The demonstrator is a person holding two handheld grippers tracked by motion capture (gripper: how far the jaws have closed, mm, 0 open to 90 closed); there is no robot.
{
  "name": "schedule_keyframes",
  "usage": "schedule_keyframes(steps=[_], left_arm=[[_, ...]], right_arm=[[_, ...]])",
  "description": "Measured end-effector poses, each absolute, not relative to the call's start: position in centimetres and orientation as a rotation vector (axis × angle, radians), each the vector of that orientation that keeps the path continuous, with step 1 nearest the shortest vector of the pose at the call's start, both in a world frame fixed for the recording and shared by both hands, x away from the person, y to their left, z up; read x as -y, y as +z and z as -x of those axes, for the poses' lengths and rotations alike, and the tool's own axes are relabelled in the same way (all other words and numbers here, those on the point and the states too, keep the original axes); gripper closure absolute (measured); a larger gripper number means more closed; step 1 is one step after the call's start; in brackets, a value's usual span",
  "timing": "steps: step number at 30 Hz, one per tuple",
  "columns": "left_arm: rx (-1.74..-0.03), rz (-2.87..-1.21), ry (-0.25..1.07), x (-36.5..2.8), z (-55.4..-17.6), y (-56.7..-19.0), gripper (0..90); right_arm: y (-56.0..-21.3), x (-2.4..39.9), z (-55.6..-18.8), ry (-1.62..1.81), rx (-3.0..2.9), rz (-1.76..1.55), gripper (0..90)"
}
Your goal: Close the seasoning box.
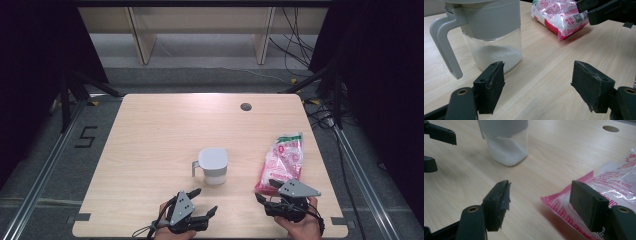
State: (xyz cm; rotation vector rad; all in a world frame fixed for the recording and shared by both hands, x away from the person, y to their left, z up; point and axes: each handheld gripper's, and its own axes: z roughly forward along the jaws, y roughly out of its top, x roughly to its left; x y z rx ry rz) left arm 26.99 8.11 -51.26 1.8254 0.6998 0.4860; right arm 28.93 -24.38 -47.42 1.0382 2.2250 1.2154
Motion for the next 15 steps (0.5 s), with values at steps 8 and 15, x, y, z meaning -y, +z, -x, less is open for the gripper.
schedule_keyframes(steps=[8, 15], left_arm=[[-0.723, -1.816, 0.479, -8.17, -26.93, -51.38, 25.4], [-0.723, -1.807, 0.468, -8.1, -26.93, -51.46, 25.2]], right_arm=[[-47.44, 24.4, -28.94, 1.215, -2.225, -1.034, 33.4], [-47.42, 24.4, -28.91, 1.215, -2.226, -1.033, 33.4]])
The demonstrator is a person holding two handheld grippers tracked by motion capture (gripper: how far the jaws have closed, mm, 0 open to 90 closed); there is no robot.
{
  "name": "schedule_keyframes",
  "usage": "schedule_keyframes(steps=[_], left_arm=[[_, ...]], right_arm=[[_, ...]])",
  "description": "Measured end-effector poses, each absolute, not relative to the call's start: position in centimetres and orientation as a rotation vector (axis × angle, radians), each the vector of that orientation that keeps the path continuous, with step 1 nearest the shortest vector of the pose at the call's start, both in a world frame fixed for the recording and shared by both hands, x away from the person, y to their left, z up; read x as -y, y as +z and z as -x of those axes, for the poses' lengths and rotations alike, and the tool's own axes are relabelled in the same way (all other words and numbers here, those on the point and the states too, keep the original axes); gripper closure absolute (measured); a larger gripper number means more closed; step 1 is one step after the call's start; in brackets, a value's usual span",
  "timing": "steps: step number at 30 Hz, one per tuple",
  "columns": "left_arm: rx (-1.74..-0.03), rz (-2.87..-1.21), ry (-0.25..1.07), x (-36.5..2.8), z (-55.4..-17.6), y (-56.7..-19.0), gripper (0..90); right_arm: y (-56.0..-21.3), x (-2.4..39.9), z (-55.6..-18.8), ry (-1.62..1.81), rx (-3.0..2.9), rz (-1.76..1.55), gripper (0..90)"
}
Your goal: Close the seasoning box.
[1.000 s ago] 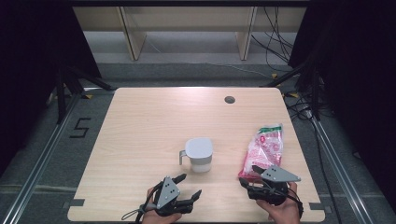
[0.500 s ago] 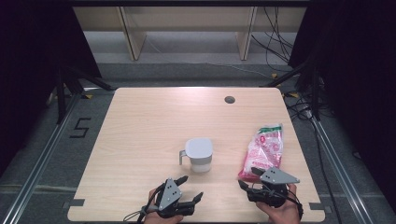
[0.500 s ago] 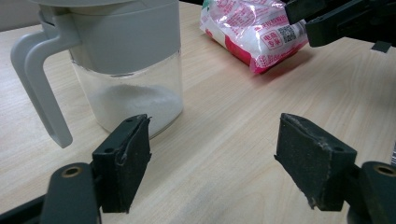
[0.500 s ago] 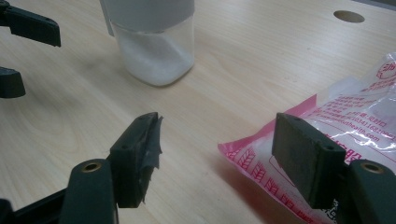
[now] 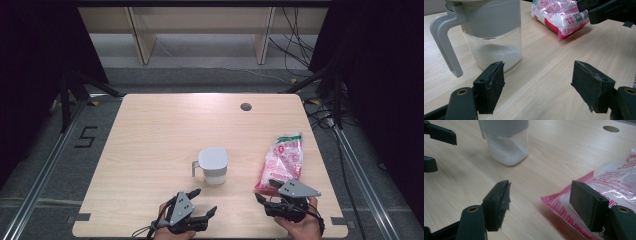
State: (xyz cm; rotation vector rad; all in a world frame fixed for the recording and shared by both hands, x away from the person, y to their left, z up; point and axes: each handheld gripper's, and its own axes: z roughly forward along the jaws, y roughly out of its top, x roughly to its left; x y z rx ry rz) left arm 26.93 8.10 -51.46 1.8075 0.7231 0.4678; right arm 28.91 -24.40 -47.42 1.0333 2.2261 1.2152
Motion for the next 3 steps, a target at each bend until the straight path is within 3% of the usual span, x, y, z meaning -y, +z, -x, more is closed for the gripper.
schedule_keyframes(steps=[3], left_arm=[[-0.724, -1.805, 0.47, -8.11, -26.98, -51.51, 24.8]], right_arm=[[-47.4, 24.44, -28.91, 1.214, -2.233, -1.033, 33.4]])
